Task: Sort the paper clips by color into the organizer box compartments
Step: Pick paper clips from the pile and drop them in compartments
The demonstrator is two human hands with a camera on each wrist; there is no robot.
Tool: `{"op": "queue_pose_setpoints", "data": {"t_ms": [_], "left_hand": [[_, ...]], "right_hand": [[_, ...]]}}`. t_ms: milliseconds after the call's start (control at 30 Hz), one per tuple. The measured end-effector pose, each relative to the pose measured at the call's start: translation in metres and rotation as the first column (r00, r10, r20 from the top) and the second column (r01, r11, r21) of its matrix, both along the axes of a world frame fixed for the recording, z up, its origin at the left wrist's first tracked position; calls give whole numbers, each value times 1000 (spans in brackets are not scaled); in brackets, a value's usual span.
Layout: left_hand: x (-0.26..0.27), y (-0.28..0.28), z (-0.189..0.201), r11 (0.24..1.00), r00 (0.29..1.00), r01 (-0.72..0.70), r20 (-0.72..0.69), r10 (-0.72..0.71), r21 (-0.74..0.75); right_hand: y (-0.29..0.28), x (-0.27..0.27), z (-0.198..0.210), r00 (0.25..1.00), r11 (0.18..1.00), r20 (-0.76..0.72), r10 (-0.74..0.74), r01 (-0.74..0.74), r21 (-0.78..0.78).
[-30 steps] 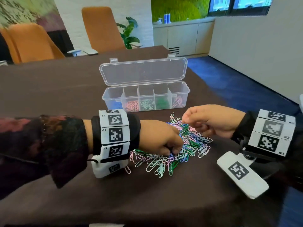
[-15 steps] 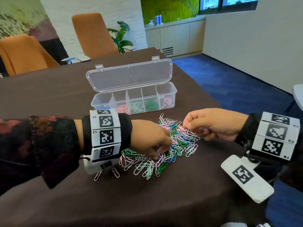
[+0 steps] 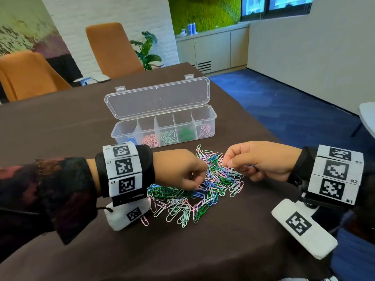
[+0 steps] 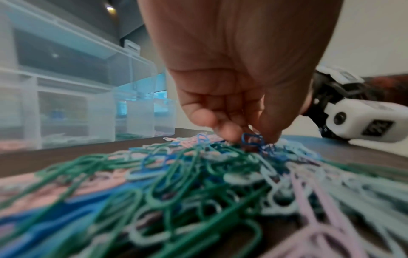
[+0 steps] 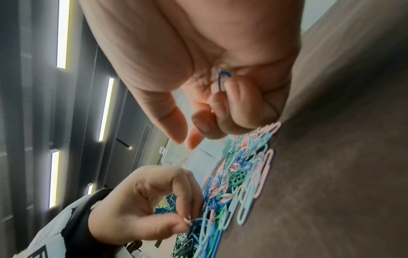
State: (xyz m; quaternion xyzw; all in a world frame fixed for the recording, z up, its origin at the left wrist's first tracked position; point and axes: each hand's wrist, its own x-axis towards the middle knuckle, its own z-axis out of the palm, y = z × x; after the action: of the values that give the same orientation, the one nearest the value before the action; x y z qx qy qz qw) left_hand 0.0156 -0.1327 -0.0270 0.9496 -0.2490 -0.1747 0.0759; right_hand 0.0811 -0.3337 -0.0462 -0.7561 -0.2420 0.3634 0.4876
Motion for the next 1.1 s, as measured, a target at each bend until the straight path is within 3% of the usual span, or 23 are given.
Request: {"op": "queue_pose_setpoints", "data": {"t_ms": [167,333,433,533,633,733,867,1100], "left_hand": [[0,10,7,982,988,-146,-65,139,-122],[-7,19,6,970,980,-198,4,200,-138],[-11,29,12,980,980,-197,11,197,-22],[-17,30,17,982,989,-150,8,150,114],[-16,16,15,990,992,-86,96,75,112],[-9,-3,5,989,996,-24,92,11,143],[-1,-13,-8,968,995,-46,93,24,247],[-2,-14,-11,974,997,-60,68,46,220]], "right_hand": [[8,-3,3,998,999,46,43,-43,-13],[22,-11,8,930,972,297,217,-179,-151],[32,-18,11,849,922,398,348,-233,-309],[38,-22,16,807,899,444,388,-225,-377],[37,-17,26,799,914,487,351,-181,-363],[31,-11,33,846,950,468,257,-132,-283],[19,-9,31,867,967,453,207,-112,-228],[8,-4,21,901,976,402,164,-88,-201]]}}
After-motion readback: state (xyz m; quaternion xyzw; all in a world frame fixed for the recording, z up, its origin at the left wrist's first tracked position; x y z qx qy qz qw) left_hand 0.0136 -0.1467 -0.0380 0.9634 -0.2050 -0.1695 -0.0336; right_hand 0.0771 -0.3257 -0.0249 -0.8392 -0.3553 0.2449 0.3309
